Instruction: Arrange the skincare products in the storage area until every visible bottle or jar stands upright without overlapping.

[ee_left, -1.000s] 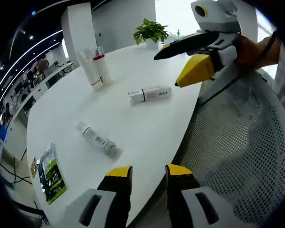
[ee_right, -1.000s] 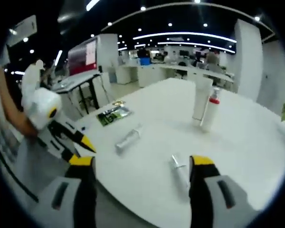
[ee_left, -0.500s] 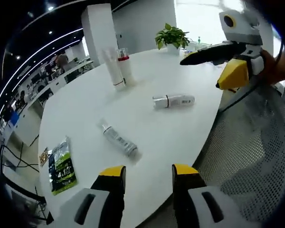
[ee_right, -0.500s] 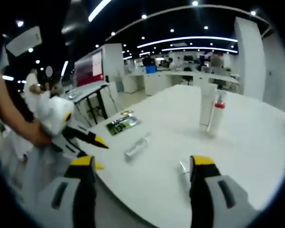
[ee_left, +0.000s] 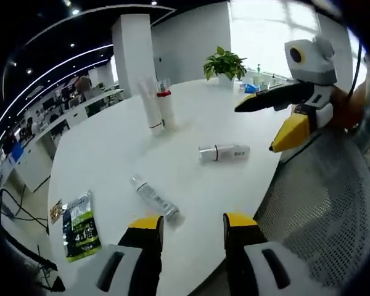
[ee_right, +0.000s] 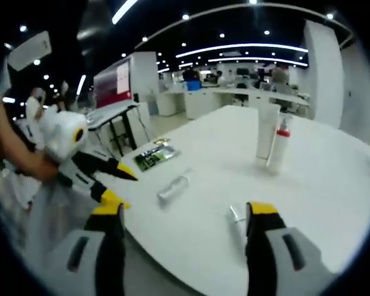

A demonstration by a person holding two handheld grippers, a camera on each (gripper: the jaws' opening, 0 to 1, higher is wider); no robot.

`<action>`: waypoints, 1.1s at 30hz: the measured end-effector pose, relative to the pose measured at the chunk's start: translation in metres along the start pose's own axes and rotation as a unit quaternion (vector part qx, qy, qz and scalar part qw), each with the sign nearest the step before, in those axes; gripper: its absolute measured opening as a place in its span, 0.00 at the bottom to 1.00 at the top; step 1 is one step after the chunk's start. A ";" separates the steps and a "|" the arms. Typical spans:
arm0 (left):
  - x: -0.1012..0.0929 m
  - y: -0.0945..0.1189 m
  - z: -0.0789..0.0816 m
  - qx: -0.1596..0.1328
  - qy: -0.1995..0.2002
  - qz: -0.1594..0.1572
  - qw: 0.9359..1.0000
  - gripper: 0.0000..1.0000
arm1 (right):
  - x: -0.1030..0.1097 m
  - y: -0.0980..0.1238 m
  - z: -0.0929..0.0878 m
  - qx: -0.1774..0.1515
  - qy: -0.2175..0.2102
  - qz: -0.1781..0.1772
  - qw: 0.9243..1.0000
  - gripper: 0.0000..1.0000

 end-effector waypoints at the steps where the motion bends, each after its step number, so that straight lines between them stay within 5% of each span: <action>1: 0.002 0.003 0.004 -0.006 0.013 -0.002 1.000 0.38 | -0.002 0.001 0.000 -0.004 -0.005 -0.007 1.000 0.79; 5: 0.008 0.020 0.031 -0.066 0.071 -0.034 0.995 0.38 | -0.008 0.001 -0.001 0.001 -0.005 -0.024 1.000 0.78; 7: 0.006 0.032 0.054 -0.113 0.150 -0.078 0.979 0.38 | -0.008 0.001 -0.003 0.008 -0.006 -0.028 1.000 0.77; 8: 0.001 0.038 0.065 -0.134 0.202 -0.129 0.961 0.38 | -0.007 0.001 -0.003 0.010 -0.004 -0.028 1.000 0.77; 9: 0.001 0.040 0.069 -0.139 0.223 -0.143 0.954 0.38 | -0.006 0.001 -0.003 0.010 -0.001 -0.027 1.000 0.76; 12: 0.008 0.056 0.104 -0.218 0.349 -0.209 0.887 0.38 | -0.002 0.000 -0.004 0.015 0.008 -0.021 1.000 0.74; 13: 0.011 0.060 0.111 -0.241 0.363 -0.221 0.873 0.37 | -0.001 -0.001 -0.006 0.021 0.008 -0.018 1.000 0.74; 14: 0.012 0.065 0.119 -0.254 0.397 -0.237 0.849 0.34 | 0.000 -0.001 -0.007 0.024 0.010 -0.017 1.000 0.74; 15: 0.014 0.067 0.122 -0.267 0.409 -0.241 0.838 0.31 | 0.000 -0.002 -0.007 0.026 0.011 -0.015 0.999 0.74; 16: 0.017 0.070 0.127 -0.286 0.439 -0.245 0.816 0.28 | 0.001 -0.002 -0.008 0.026 0.012 -0.013 1.000 0.74; 17: 0.017 0.071 0.129 -0.299 0.443 -0.262 0.803 0.27 | 0.002 -0.002 -0.007 0.027 0.014 -0.012 0.999 0.74; 18: 0.016 0.074 0.133 -0.302 0.475 -0.290 0.774 0.27 | 0.003 -0.002 -0.008 0.028 0.017 -0.010 0.999 0.74; 19: 0.016 0.074 0.134 -0.303 0.492 -0.302 0.758 0.21 | 0.003 -0.002 -0.008 0.030 0.017 -0.009 0.999 0.74; 21: 0.014 0.080 0.135 -0.339 0.469 -0.323 0.749 0.03 | 0.004 -0.001 -0.007 0.027 0.021 -0.006 0.999 0.74; 24: 0.014 0.072 0.133 -0.336 0.456 -0.277 0.776 0.07 | 0.006 -0.001 -0.008 0.030 0.030 -0.001 0.999 0.72; 25: 0.012 0.072 0.134 -0.335 0.460 -0.285 0.771 0.10 | 0.007 -0.001 -0.007 0.030 0.034 0.001 0.999 0.71; 27: 0.008 0.078 0.138 -0.333 0.479 -0.315 0.749 0.11 | 0.009 -0.002 -0.007 0.030 0.036 0.005 0.999 0.69; 29: 0.014 0.080 0.140 -0.346 0.508 -0.329 0.717 0.11 | 0.011 -0.003 -0.009 0.035 0.038 0.010 0.999 0.70; 30: 0.015 0.081 0.141 -0.350 0.516 -0.335 0.706 0.11 | 0.011 -0.004 -0.009 0.036 0.039 0.011 0.999 0.70; 33: 0.020 0.079 0.140 -0.358 0.537 -0.331 0.688 0.12 | 0.013 -0.003 -0.009 0.035 0.043 0.015 0.998 0.71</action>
Point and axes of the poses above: the point that each gripper's makers call its tool centre point, and the gripper's own axes: y roughly backward along the fingers, x roughly to its left, z roughly out of its top, the point moved 3 cm from there along y, roughly backward along the fingers, and after that the axes turned 11 degrees about z, right-handed, at the moved point
